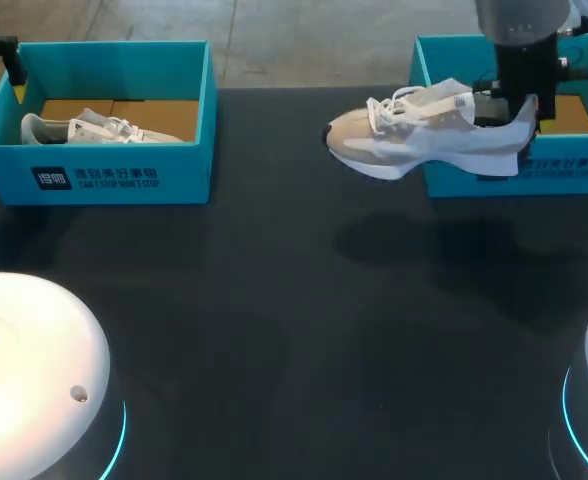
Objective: Take the shoe out of the shoebox, open the shoe tongue, remove and reinsert the insole, then place the shoe into the shoebox
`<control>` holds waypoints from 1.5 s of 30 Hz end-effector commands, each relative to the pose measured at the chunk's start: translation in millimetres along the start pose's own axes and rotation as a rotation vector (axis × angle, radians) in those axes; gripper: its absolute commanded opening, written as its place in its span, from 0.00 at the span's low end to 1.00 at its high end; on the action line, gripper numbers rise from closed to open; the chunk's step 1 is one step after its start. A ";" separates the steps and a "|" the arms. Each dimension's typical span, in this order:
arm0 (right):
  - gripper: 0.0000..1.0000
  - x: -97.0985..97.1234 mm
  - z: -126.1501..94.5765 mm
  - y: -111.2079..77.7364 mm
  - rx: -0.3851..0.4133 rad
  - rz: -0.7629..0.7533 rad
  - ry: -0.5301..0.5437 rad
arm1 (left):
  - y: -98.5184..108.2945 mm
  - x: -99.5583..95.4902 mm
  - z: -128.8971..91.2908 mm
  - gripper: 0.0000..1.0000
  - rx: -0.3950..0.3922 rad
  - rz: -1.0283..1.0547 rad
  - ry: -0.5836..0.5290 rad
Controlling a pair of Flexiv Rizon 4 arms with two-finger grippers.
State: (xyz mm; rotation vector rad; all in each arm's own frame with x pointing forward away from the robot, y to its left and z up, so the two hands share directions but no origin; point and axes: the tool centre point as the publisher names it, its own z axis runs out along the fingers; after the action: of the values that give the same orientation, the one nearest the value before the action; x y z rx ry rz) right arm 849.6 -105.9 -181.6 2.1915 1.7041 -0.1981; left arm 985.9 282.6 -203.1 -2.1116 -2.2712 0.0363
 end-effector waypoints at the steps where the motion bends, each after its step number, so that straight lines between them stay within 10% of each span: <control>1: 0.00 -2.0 -0.2 -0.5 -0.004 0.001 0.007 | -0.9 0.6 0.0 1.00 -0.002 0.001 0.001; 8: 0.00 -1.4 0.5 -0.5 -0.004 0.000 0.033 | -0.9 0.6 0.0 1.00 -0.002 0.001 0.001; 30: 0.00 52.6 21.3 -116.1 0.031 -0.018 0.087 | -0.9 0.6 0.0 1.00 -0.002 0.001 0.001; 45: 0.00 99.6 36.0 -153.9 0.055 -0.062 0.054 | -0.9 0.6 0.0 1.00 -0.002 0.001 0.001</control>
State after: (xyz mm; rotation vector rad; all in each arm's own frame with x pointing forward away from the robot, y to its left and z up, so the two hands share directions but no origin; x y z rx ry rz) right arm 727.3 -5.4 -275.3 2.2107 1.8317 -0.1721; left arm 986.0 282.5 -203.0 -2.1117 -2.2711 0.0362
